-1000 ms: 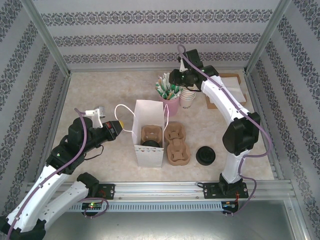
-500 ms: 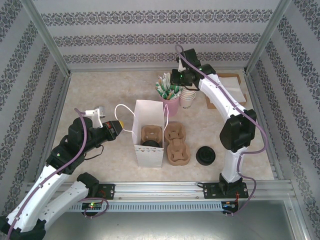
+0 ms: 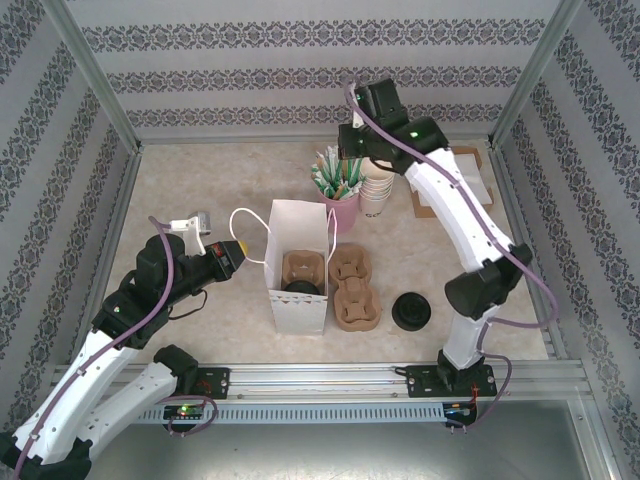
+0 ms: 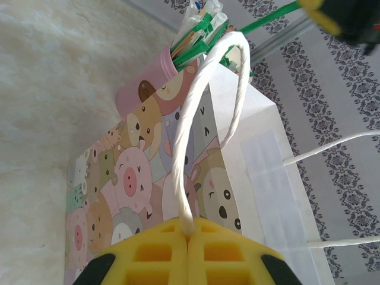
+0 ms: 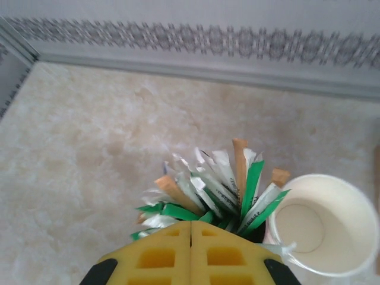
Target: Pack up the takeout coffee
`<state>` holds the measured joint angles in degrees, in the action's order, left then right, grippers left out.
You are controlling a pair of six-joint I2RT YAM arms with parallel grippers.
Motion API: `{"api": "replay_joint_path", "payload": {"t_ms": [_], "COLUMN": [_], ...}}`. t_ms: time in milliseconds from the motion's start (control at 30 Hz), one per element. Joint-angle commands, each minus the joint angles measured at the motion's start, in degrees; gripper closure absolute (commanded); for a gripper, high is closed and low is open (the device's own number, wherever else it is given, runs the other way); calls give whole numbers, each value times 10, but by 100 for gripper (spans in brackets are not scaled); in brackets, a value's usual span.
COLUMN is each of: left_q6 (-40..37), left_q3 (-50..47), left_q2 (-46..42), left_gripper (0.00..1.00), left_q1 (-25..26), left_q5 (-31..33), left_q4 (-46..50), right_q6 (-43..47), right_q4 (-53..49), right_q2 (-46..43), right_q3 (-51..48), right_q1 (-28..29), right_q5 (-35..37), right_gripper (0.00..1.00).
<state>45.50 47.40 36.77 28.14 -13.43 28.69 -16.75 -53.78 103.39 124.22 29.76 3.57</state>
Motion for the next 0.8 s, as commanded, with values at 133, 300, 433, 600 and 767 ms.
{"api": "replay_joint_path", "payload": {"t_ms": [133, 300, 433, 600, 767], "left_q6": [-4, 1, 2, 10, 13], "left_q3": [13, 13, 12, 8, 7], "left_q2": [-1, -3, -7, -11, -11], "left_gripper": [93, 94, 94, 94, 94], "left_q1": [7, 7, 7, 7, 7], "left_q5": [-10, -14, -14, -19, -20], "left_q4": [-23, -22, -20, -28, -29], "right_q6": [44, 24, -13, -34, -3], "right_q4": [-45, -24, 5, 1, -32], "right_q2": [-164, -271, -341, -360, -306], "right_q3": [39, 0, -60, -95, -51], "right_q1": [74, 127, 178, 243, 323], "right_q5": [103, 96, 68, 87, 156], "right_gripper": [100, 100, 100, 100, 100]}}
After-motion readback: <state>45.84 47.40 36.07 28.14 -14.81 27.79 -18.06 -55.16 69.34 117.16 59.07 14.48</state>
